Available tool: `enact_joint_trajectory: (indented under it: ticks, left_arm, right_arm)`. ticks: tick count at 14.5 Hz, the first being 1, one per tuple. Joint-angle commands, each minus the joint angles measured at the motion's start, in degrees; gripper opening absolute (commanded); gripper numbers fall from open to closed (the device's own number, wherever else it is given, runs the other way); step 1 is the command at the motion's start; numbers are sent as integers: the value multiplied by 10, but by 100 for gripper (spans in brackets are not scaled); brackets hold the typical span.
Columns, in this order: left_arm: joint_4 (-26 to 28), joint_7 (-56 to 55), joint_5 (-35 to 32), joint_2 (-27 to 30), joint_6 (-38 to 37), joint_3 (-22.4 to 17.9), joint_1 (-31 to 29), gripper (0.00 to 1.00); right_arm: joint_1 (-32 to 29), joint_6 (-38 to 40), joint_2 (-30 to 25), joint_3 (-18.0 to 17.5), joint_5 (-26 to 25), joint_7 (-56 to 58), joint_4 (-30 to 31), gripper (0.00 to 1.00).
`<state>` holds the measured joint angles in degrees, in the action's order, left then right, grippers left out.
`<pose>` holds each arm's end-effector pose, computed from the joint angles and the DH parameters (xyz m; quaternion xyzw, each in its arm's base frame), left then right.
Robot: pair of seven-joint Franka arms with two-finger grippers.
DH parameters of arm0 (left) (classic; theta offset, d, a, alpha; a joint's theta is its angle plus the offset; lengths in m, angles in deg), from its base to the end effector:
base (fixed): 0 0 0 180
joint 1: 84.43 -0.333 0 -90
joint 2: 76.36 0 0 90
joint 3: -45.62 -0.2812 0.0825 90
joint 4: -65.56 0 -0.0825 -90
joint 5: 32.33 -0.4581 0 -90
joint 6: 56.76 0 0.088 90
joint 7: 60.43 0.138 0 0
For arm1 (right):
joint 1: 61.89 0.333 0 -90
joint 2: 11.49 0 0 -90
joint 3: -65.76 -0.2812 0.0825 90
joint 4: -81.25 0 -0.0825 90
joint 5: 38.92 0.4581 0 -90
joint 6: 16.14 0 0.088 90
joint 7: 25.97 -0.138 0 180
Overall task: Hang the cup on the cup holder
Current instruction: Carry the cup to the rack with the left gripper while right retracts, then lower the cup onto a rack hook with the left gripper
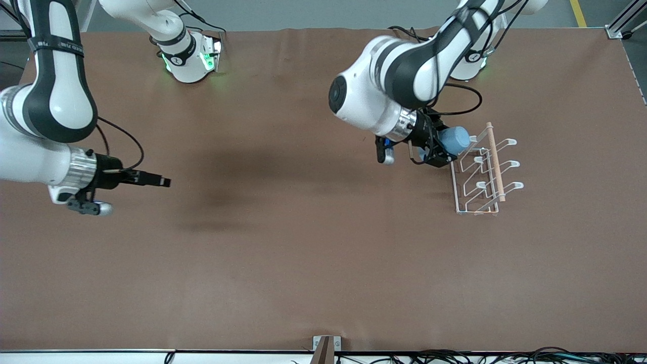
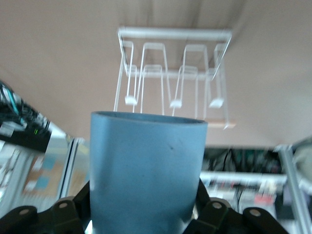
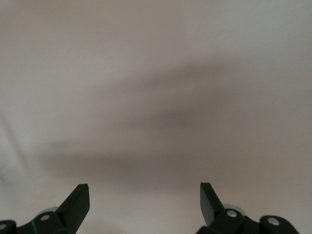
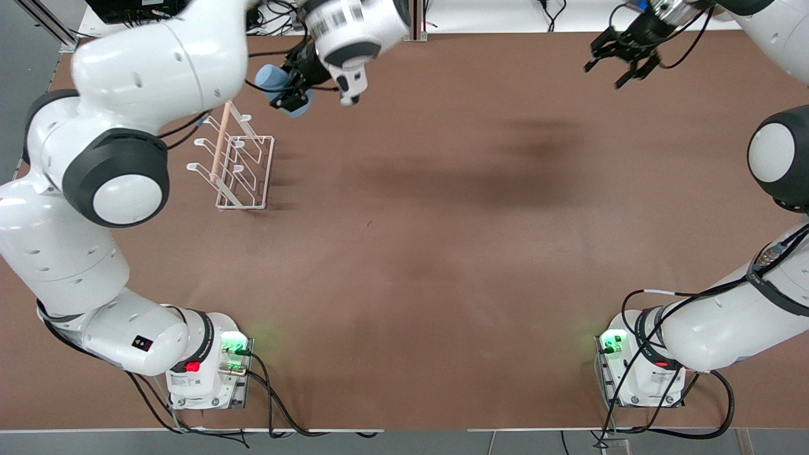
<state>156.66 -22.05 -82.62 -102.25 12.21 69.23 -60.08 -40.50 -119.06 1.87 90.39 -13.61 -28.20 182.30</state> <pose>0.5228 -0.3643 0.3088 -0.6124 0.6154 0.3284 0.3720 0.6613 0.0194 0.3394 -0.9767 0.1138 0.0837 0.1615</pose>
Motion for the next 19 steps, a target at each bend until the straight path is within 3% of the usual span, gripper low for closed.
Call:
enact_joint_trajectory:
  ticks: [1, 2, 5, 8, 10, 12, 15, 17, 19]
  left_arm:
    - [77, -15, -84, -5, -7, -1, -11, 0]
    - [83, -20, -104, -14, -7, -5, -18, 0]
    - [91, -20, -174, -50, -7, -5, -53, 0]
    - [102, -22, -222, -65, -6, -5, -80, 0]
    - [101, -24, -246, -89, -6, -5, -89, 1]
    - [101, -38, -249, -107, -6, -5, -92, 2]
    - [101, -49, -247, -119, -5, -4, -103, 3]
    - [101, -49, -244, -123, -5, -4, -101, 3]
    - [98, -48, -241, -125, -5, -2, -99, 3]
  right_arm:
    - [22, -5, -15, -1, -104, -85, -44, 100]
    - [25, -4, -21, 0, -144, -94, -57, 100]
    - [0, 3, -54, -8, -168, -79, -59, 100]
    - [-120, 46, -89, -117, -226, -64, -74, 100]
    - [-172, 87, -111, -154, -228, -60, -74, 100]
    - [-197, 111, -132, -165, -235, -48, -79, 100]
    - [-226, 186, -131, -171, -238, -20, -156, 100]
    - [-228, 186, -131, -175, -238, -16, -159, 100]
    - [-245, 176, -134, -211, -244, -17, -154, 100]
